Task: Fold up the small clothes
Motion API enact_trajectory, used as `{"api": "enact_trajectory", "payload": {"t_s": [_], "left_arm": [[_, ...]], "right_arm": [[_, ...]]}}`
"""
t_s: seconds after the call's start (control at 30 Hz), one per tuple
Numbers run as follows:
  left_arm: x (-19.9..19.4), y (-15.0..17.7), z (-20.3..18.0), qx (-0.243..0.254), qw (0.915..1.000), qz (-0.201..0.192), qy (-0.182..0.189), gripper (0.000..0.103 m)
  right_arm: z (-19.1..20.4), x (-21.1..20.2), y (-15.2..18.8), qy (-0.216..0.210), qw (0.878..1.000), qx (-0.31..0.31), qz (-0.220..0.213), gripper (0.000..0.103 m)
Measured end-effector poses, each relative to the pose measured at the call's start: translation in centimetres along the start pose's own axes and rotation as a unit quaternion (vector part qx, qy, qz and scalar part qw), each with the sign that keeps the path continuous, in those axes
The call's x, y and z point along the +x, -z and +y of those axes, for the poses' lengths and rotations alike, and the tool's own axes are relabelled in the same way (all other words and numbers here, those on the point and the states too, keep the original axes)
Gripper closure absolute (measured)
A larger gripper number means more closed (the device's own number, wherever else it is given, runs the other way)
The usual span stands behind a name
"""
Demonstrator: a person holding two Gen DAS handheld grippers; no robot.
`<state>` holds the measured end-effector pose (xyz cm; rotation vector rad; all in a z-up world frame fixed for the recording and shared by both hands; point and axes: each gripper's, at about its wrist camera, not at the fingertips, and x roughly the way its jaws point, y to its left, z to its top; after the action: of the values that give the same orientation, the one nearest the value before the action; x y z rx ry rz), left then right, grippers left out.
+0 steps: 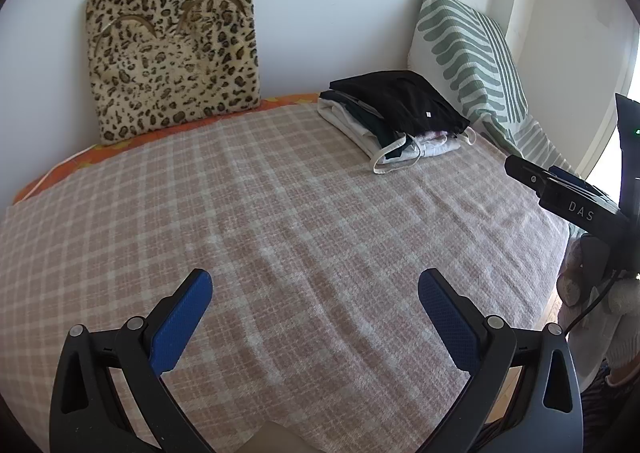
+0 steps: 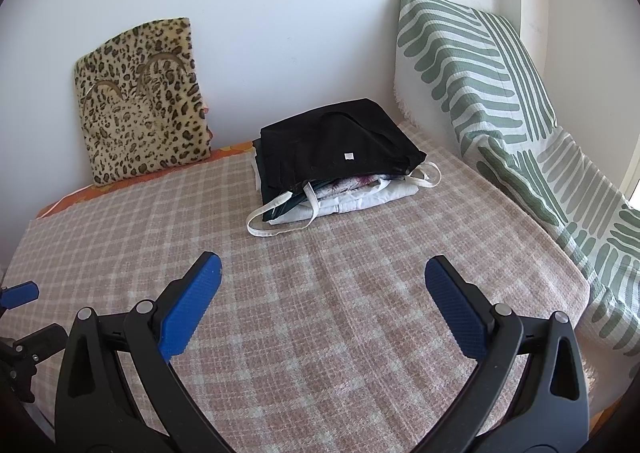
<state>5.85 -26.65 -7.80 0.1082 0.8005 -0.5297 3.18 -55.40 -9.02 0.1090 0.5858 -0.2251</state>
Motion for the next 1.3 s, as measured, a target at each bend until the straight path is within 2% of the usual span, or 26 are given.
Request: {"api": "enact_trajectory", "payload": {"t_s": [1.0, 1.3], "left_arm": [[-0.4, -0.1, 0.2, -0.001, 1.0, -0.008, 0.0, 0.001], [-1.5, 0.2, -0.7, 0.016, 0.9985, -0.053, 0.004, 0.001]], "right_arm": [[0.0, 0.1, 0.2, -0.002, 1.0, 0.0, 0.002, 0.0], [-0.1, 0.1, 0.4, 0.001, 1.0, 0.004, 0.002, 0.0]]}}
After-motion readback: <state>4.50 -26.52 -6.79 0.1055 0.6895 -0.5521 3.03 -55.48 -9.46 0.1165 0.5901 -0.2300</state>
